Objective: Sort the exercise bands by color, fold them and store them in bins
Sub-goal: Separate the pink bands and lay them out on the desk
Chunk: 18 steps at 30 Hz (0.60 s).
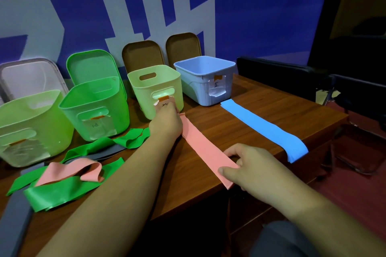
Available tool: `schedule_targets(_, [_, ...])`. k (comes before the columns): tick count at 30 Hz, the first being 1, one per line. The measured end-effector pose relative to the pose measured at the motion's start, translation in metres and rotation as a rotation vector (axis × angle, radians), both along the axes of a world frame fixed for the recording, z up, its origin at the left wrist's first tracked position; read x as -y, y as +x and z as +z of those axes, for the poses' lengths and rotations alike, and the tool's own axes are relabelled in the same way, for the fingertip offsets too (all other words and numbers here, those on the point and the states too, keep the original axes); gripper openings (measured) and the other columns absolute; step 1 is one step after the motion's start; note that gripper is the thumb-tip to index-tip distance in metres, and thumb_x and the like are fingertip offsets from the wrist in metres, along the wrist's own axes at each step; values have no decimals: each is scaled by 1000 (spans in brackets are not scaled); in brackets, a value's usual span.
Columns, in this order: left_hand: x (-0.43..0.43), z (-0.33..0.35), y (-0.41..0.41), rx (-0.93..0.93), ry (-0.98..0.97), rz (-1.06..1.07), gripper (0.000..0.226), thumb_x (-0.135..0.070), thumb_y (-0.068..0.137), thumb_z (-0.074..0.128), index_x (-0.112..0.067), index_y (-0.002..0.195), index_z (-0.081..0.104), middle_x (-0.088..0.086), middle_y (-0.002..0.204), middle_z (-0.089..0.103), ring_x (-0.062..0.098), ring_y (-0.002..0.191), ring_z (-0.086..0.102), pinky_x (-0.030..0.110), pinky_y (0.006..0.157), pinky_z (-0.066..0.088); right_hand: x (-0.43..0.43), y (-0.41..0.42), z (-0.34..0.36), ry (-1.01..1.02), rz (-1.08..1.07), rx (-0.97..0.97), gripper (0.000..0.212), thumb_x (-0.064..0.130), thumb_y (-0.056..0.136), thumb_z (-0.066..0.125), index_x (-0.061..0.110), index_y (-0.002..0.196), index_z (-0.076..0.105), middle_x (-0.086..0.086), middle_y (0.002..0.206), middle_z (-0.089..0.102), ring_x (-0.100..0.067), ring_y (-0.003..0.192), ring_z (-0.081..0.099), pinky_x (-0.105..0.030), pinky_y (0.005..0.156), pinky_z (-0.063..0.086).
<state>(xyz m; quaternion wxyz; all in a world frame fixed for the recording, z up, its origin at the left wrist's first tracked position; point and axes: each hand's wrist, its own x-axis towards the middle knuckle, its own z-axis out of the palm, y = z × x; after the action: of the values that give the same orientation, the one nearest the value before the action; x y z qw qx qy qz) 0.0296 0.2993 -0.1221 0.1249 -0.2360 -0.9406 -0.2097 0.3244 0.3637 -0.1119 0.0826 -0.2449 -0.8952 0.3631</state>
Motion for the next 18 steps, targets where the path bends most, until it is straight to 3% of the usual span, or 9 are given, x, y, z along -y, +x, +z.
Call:
schedule_targets(6, [0,-2,1,-24,-50,5,23,-16,100,62,-23,122,60,5,111,63,28,102,64,50,82,62,1,4,4,48,25,15,40,53,96,71,42,132,59,19,80,59,0,69,61,-16,50,45])
schedule_targets(10, [0,-5,1,-72,-73,-8,40,-16,99,63,-22,138,55,8,135,59,30,120,60,51,84,62,4,8,9,136,13,27,40,58,96,68,41,132,60,17,69,50,0,58,52,-16,44,37])
schedule_targets(14, [3,-2,5,-85,-64,-35,56,-15,99,63,-19,151,45,10,153,46,32,131,56,49,90,62,10,13,14,256,6,59,48,68,95,62,44,136,57,21,80,53,-1,69,57,-15,49,35])
schedule_targets(16, [7,3,9,-99,-31,-61,52,-17,99,63,-16,149,47,11,147,51,32,128,57,49,91,61,13,16,17,364,-33,68,54,73,93,57,43,138,56,20,94,57,-4,80,61,-18,57,42])
schedule_targets(18, [11,14,14,-113,-1,-108,32,-20,100,61,-14,131,59,9,127,61,29,114,61,47,89,60,17,16,21,461,-93,69,56,76,92,53,41,135,58,16,99,65,-7,85,62,-27,65,50])
